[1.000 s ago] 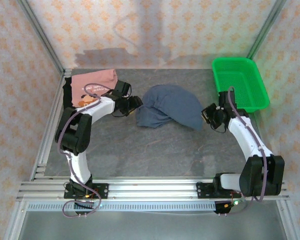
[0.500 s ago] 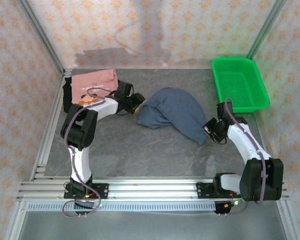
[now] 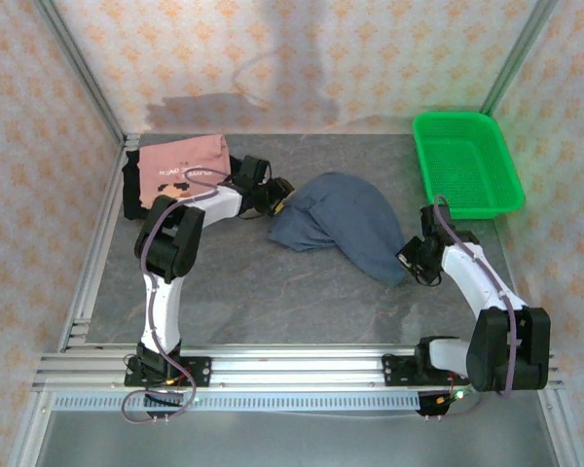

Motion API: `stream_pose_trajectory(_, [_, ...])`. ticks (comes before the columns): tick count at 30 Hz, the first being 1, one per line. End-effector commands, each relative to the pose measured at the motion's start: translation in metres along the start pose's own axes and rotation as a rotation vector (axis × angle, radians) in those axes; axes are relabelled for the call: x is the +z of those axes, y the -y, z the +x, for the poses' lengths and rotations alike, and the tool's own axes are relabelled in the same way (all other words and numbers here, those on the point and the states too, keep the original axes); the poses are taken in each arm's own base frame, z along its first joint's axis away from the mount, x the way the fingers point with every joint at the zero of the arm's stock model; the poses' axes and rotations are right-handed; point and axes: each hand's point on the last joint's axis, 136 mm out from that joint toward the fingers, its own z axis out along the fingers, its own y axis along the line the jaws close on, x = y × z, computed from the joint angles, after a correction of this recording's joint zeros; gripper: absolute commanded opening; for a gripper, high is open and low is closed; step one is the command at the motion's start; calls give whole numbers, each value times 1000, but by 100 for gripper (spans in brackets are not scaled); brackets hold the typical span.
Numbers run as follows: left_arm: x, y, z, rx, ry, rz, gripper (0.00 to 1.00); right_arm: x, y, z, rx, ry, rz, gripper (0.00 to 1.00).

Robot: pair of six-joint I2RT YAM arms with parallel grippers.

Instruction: Fold and stack the t-shirts

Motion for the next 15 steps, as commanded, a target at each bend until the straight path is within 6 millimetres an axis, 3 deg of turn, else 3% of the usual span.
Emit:
stream_pose_trajectory(1, [5, 11, -1, -7, -7, 22, 53, -1, 13, 2, -12, 6, 51, 0])
stream_pose_trajectory(9, [18, 13, -6, -14, -1, 18, 48, -1, 13, 2, -18, 3, 52, 0])
stream_pose_trajectory(15, [28, 9, 3, -9, -42, 8, 37, 0, 12, 1, -16, 5, 48, 0])
